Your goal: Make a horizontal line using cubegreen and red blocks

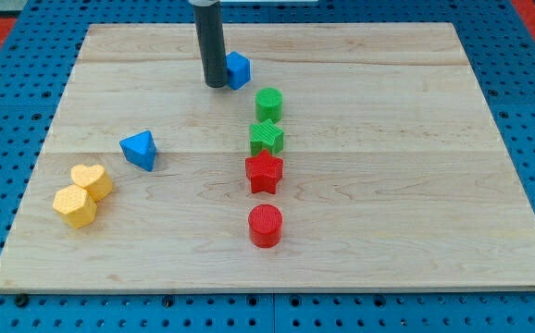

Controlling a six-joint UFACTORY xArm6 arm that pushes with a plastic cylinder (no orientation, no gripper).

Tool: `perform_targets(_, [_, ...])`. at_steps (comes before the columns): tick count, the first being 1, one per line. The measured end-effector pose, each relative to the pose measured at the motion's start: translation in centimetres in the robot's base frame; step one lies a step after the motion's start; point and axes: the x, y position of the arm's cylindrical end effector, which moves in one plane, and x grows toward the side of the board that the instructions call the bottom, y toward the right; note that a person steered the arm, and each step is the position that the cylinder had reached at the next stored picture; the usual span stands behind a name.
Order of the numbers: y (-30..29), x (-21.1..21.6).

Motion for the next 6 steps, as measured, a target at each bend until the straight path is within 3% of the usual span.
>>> perform_targets(1, [-4.4,-2.0])
perform_targets(3, [2.4,-3.2])
perform_targets(5, [2.2,-3.2])
perform_targets(6, [-3.6,4.3])
